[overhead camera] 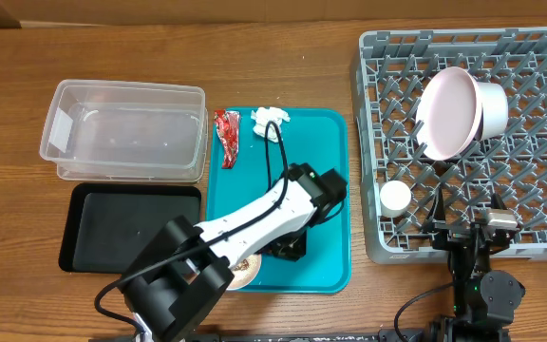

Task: Sort waste into correct bins and load items into the dishwasher
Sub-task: 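Reach the left gripper to the pink bowl and grasp its rim, then lift the pink bowl and tip its food scraps onto the black tray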

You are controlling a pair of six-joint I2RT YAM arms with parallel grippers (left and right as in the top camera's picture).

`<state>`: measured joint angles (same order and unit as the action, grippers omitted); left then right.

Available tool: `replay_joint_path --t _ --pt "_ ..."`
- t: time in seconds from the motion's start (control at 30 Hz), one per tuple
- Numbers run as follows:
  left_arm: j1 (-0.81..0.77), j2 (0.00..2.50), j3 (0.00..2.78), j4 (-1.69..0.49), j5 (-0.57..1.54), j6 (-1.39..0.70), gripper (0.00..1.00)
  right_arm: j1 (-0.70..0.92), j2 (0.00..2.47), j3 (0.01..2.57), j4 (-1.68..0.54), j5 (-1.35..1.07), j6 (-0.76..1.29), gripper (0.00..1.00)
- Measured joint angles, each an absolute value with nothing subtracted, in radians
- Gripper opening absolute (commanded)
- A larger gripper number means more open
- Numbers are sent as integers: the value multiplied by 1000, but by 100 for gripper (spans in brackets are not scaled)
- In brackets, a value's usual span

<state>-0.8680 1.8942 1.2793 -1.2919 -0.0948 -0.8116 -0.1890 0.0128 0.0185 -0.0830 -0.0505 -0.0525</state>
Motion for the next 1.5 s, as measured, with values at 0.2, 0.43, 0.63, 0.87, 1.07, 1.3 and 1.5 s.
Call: replay_joint_path --t 0.2,0.43,0.63,0.87,1.07,1.3,1.5 --pt "-863 1894 1184 -1211 -86 -837 30 -189 13 19 -83 -51 -52 100" --pt "-862 1894 1167 -1156 -72 -811 30 -189 13 19 -83 -51 -52 100" --pt "-862 1894 1193 -1163 -62 -801 68 -189 13 19 -82 -51 -52 100" --pt "-862 1894 1203 -1162 -67 -789 48 -189 13 19 -83 -51 -52 100" --pt "-862 1894 1213 -1119 -88 -784 27 -189 13 19 -83 -51 -53 100" --pt "-862 1894 1211 -1096 -92 -783 11 -189 13 19 -83 -51 -53 100" --pt "-862 1894 1208 -1065 -103 -754 4 -189 13 19 -83 -51 -53 100"
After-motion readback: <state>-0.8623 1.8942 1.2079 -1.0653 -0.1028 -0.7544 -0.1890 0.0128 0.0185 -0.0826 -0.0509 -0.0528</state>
